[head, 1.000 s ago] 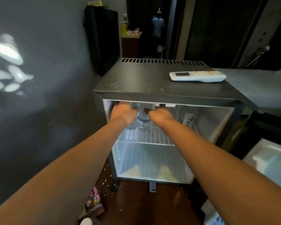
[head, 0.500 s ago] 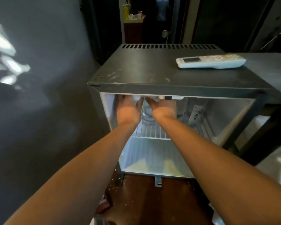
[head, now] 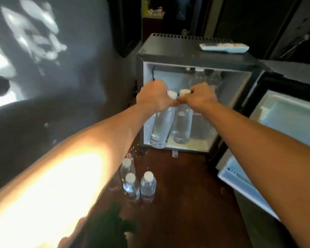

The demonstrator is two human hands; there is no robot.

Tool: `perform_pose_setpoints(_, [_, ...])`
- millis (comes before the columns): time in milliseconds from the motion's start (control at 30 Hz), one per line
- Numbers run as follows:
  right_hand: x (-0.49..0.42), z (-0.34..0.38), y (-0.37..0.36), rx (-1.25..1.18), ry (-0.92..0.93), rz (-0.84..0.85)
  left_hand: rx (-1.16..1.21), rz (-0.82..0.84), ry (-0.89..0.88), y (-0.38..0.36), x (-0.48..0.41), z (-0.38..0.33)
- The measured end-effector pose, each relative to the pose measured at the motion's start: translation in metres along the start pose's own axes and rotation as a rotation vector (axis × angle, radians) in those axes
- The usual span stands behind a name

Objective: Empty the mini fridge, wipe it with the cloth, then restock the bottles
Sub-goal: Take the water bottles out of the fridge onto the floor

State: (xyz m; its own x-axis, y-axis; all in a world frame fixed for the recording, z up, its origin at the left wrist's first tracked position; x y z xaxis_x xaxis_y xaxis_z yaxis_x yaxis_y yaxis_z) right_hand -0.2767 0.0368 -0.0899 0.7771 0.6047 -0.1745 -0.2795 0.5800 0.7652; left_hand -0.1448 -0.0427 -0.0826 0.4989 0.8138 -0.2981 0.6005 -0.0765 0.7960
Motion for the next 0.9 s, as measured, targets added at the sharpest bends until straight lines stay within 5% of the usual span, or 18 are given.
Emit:
perform_pose_setpoints(367, [0.082,-0.04,-0.014,0.172,0.011,0.158,0.002,0.245,-0.174,-0.016,0.094,0.009])
perform_pose_setpoints(900, [0.171,-0.127,-0.101,0.267,-0.107,0.47,-0.507,0.491,-0.433,-0.099,0.173,0.05])
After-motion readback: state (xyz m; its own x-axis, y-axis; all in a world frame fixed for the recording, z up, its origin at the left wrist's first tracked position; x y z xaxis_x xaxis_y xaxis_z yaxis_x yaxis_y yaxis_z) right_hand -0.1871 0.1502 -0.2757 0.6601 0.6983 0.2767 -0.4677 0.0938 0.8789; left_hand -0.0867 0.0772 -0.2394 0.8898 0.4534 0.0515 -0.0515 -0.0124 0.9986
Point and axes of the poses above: each hand's wrist, its own x-axis away from the middle knuckle, its own y-axis out of the back of the hand, z = x × y, the point moved 5 cm from there along -x, towards the middle knuckle, and after that the axes turned 10 degrees about -z, right-handed, at the moved point
